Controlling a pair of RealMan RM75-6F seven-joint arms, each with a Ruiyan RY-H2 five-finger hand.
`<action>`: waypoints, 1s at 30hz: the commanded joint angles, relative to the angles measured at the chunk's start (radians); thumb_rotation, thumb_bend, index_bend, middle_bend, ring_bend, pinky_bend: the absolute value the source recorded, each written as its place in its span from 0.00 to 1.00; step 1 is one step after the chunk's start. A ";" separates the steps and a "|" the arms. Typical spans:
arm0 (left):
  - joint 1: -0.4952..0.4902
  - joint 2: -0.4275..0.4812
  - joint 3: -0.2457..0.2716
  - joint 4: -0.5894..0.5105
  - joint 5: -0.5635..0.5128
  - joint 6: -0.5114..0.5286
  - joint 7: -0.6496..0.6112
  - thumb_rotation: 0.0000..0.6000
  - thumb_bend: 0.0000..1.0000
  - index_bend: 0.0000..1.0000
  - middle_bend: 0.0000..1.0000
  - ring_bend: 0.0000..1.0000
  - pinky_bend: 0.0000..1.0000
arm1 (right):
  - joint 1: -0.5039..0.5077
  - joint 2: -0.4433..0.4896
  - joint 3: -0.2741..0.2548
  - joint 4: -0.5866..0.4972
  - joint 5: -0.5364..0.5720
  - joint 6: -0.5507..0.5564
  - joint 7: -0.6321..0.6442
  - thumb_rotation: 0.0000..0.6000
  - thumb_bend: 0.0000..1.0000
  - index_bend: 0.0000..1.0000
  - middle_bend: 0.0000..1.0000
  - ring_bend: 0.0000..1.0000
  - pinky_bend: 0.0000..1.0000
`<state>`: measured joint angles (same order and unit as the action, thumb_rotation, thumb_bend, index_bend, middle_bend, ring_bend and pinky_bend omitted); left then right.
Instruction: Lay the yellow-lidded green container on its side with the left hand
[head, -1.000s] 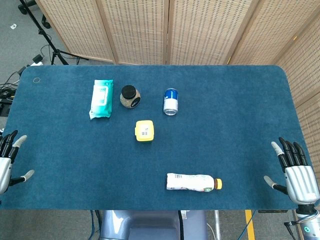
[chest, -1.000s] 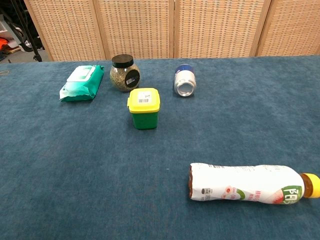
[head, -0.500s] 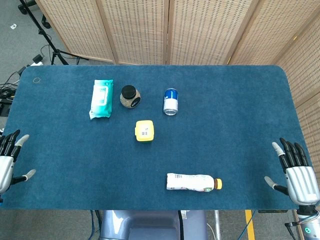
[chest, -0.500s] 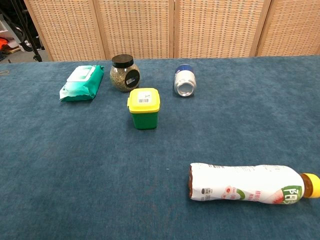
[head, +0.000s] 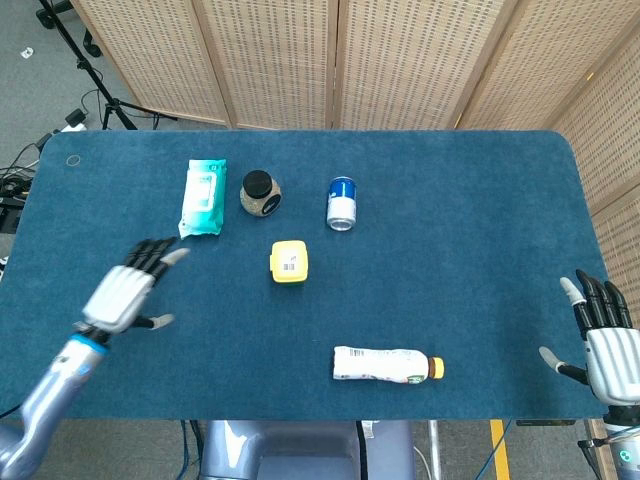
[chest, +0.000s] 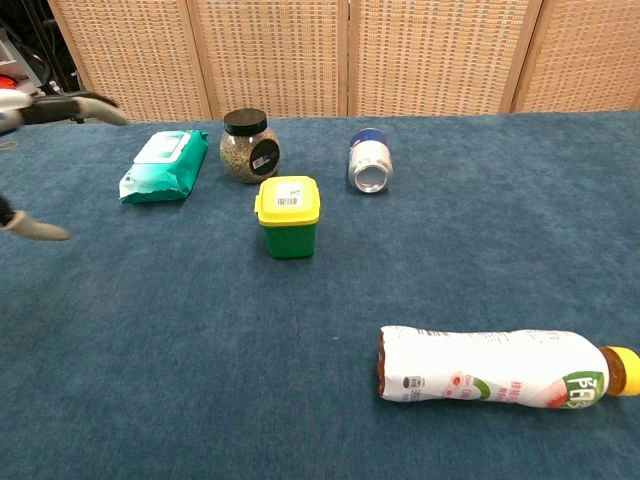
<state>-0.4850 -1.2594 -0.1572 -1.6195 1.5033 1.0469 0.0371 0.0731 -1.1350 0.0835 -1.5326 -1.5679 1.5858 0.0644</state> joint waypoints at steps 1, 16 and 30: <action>-0.138 -0.162 -0.085 0.080 -0.108 -0.124 0.050 1.00 0.00 0.00 0.00 0.00 0.00 | 0.005 0.003 0.009 0.003 0.022 -0.017 0.006 1.00 0.00 0.00 0.00 0.00 0.00; -0.346 -0.447 -0.170 0.353 -0.355 -0.284 0.062 1.00 0.00 0.00 0.00 0.00 0.00 | 0.016 0.006 0.051 0.040 0.127 -0.074 0.033 1.00 0.00 0.00 0.00 0.00 0.00; -0.437 -0.574 -0.191 0.550 -0.423 -0.333 -0.009 1.00 0.00 0.21 0.27 0.26 0.27 | 0.022 -0.008 0.065 0.058 0.165 -0.098 0.023 1.00 0.00 0.00 0.00 0.00 0.00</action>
<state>-0.9198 -1.8308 -0.3481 -1.0724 1.0814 0.7134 0.0296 0.0953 -1.1425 0.1480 -1.4747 -1.4034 1.4874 0.0870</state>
